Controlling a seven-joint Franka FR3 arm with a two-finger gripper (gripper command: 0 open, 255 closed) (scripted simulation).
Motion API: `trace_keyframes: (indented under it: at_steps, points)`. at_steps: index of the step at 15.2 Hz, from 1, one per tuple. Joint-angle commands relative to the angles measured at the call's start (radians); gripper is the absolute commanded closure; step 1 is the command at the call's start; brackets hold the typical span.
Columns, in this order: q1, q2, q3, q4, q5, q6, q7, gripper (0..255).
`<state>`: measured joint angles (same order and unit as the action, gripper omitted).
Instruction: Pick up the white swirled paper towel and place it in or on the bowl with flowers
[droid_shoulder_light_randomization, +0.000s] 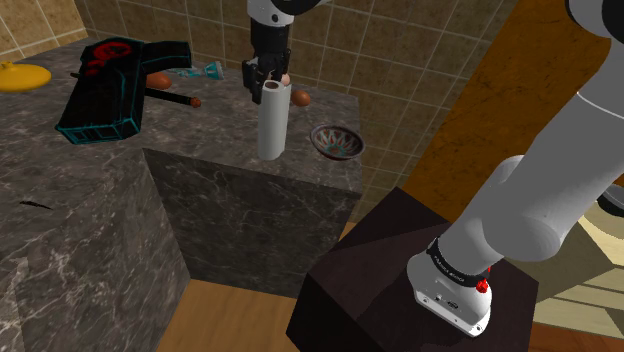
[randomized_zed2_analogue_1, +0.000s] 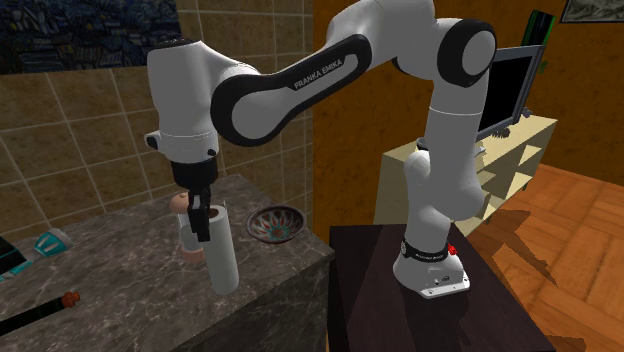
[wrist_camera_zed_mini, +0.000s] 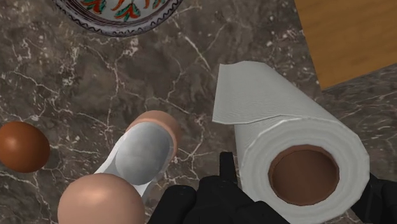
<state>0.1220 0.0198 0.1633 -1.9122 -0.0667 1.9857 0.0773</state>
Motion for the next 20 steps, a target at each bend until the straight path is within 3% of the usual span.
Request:
trace_keyframes:
  at_steps: [1, 6, 20]
  points:
    - [0.000, 0.000, -0.001, -0.001, -0.001, 0.000, 0.000, 255]
    - [-0.001, 0.001, -0.001, 0.000, -0.001, 0.000, 0.000, 255]
    - [0.000, -0.012, 0.000, 0.172, 0.005, -0.186, -0.012, 255]
